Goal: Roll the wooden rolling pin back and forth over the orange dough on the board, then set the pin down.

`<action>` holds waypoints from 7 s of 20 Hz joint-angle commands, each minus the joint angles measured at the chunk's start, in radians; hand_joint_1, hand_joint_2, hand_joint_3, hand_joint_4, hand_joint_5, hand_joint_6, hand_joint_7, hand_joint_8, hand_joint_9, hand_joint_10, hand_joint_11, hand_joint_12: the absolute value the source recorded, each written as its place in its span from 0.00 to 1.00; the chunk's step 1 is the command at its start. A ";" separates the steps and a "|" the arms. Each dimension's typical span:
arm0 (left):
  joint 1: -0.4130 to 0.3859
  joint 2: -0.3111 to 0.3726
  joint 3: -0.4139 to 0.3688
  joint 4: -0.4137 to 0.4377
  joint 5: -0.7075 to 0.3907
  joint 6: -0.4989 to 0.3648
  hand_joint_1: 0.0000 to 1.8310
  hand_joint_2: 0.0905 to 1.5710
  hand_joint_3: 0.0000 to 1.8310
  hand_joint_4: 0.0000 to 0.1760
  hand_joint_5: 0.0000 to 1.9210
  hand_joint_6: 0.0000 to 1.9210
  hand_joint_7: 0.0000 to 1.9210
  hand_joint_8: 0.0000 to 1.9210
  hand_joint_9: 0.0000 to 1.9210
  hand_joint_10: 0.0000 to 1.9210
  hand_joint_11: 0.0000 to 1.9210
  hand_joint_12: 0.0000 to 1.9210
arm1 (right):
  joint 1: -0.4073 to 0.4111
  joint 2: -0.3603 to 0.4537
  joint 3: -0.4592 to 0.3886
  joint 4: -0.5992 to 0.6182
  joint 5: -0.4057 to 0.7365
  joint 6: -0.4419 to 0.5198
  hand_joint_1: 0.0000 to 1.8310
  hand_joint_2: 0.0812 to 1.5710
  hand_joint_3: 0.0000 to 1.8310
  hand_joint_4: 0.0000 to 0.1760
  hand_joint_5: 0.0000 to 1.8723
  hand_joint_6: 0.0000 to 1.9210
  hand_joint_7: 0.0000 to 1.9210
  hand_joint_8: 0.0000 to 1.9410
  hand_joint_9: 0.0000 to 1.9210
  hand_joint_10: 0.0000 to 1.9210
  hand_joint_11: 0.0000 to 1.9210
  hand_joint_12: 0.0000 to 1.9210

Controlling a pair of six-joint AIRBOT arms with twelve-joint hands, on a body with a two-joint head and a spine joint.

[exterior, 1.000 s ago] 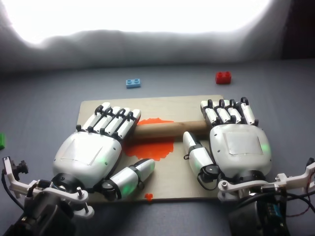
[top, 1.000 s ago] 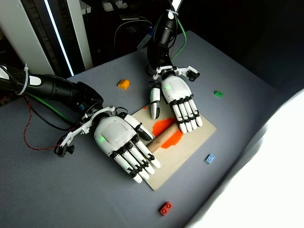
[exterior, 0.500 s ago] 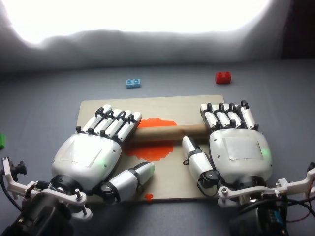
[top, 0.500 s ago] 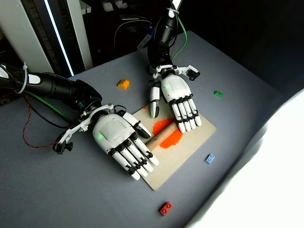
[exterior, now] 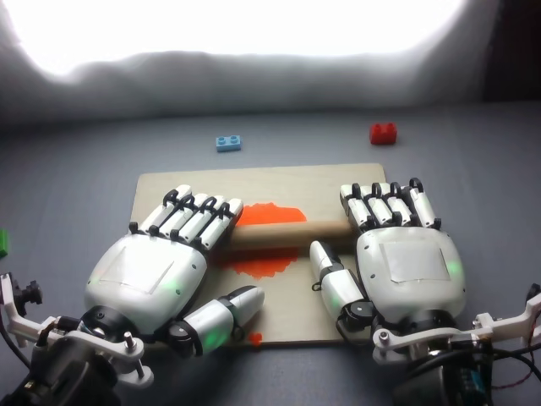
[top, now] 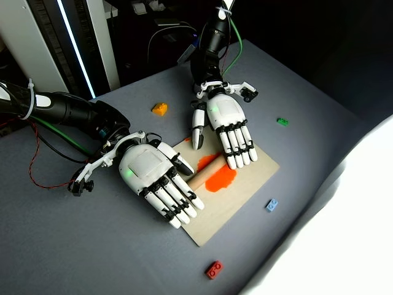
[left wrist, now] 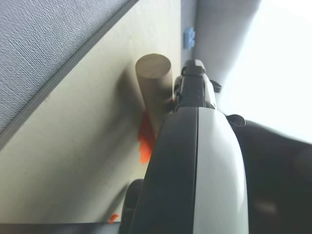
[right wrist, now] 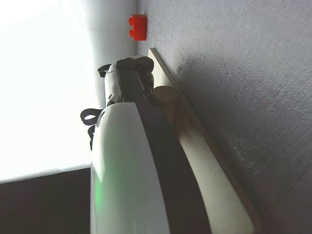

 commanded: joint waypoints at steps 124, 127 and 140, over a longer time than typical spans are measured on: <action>0.097 0.203 -0.264 0.105 -0.053 0.022 0.00 0.85 0.00 0.00 0.06 0.00 0.06 0.00 0.03 0.00 0.00 0.00 | -0.048 0.055 -0.131 -0.083 0.109 -0.092 0.00 0.87 0.00 0.00 0.18 0.00 0.22 0.00 0.20 0.00 0.00 0.42; 0.085 0.207 -0.269 0.105 -0.045 0.017 0.00 0.85 0.00 0.00 0.07 0.00 0.06 0.00 0.03 0.00 0.00 0.00 | -0.048 0.056 -0.131 -0.083 0.109 -0.093 0.00 0.87 0.00 0.00 0.17 0.00 0.22 0.00 0.19 0.00 0.00 0.42; 0.052 0.224 -0.267 0.105 -0.029 0.001 0.00 0.85 0.00 0.00 0.07 0.00 0.06 0.00 0.03 0.00 0.00 0.00 | -0.043 0.061 -0.133 -0.083 0.111 -0.095 0.00 0.87 0.00 0.00 0.18 0.00 0.21 0.00 0.19 0.00 0.00 0.42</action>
